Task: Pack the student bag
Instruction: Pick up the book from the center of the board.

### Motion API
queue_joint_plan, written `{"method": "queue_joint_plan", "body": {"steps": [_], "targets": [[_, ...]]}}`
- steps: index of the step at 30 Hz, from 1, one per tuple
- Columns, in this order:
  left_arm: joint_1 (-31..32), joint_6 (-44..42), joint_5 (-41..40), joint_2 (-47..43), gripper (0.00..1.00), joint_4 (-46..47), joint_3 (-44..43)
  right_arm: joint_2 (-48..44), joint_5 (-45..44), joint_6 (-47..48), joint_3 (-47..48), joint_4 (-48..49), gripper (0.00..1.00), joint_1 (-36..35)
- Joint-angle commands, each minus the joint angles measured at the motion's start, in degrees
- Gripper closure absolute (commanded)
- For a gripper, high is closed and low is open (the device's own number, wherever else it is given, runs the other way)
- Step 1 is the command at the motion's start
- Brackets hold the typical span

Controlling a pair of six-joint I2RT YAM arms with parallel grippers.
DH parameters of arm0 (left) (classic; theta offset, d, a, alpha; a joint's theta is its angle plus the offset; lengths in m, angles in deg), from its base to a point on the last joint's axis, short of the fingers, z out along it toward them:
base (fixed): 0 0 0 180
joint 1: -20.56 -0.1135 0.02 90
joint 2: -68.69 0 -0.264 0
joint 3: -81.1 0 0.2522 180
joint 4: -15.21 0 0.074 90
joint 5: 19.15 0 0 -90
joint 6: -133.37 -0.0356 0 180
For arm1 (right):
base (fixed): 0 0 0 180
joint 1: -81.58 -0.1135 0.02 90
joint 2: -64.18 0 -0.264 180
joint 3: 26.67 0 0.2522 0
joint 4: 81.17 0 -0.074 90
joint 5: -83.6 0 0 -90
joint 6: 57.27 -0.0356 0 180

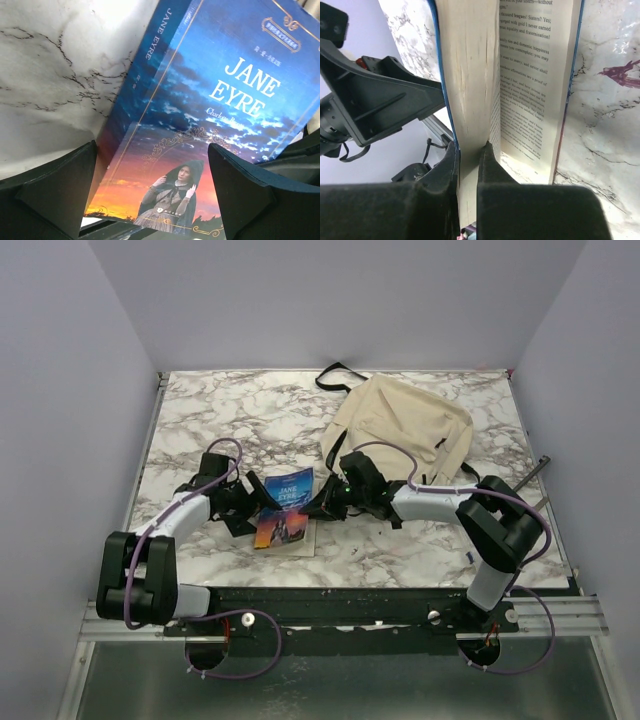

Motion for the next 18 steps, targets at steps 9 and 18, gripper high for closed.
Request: {"method": "queue_joint_plan", "body": {"steps": [9, 18], "targets": [[0.93, -11.17, -16.65, -22.71, 0.04, -15.19, -8.68, -2.80, 5.61, -12.55, -7.07, 22.90, 1.00, 3.14], [0.54, 14.89, -11.33, -40.30, 0.02, -17.48, -1.65, -0.31, 9.17, -25.68, -7.63, 41.46, 0.99, 6.39]]}}
